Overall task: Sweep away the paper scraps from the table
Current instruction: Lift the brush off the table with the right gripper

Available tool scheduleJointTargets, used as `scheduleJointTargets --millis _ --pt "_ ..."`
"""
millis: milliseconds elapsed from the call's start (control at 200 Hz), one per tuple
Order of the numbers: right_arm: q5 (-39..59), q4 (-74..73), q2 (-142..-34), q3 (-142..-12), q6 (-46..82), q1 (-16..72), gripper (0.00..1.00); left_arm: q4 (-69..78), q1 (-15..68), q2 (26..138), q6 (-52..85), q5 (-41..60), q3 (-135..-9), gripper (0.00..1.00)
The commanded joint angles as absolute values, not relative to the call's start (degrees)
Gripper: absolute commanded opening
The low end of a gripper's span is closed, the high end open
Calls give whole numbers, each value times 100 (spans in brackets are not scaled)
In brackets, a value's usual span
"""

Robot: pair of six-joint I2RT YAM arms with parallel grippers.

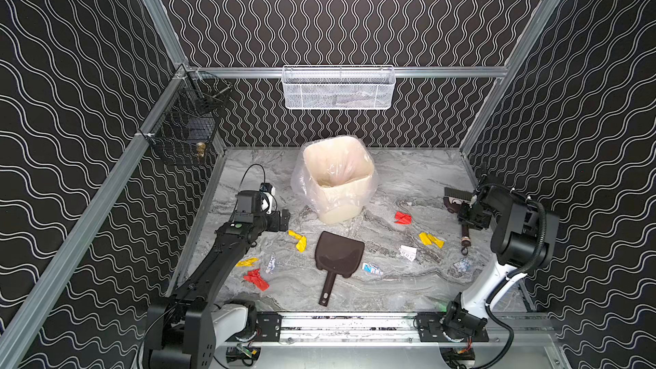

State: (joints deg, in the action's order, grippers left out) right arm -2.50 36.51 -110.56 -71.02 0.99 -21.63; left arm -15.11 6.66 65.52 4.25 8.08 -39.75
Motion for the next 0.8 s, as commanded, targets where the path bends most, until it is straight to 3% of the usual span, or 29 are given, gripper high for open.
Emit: scheduleJointTargets --millis 0,230,451,796 --pt "-50 3823 -11247 -7034 16 -2028 34 -1538 659 6506 378 829 -4006 99" --pt "-27 3823 -11309 -7074 -9 -1869 22 -1612 659 6412 387 809 -4008 99" --pt "70 3816 -11350 -7144 26 -1693 0 -1774 659 6253 453 739 -4076 99" --pt "301 3774 -10908 -7518 314 -1626 0 -1978 659 6187 635 559 -4436 99"
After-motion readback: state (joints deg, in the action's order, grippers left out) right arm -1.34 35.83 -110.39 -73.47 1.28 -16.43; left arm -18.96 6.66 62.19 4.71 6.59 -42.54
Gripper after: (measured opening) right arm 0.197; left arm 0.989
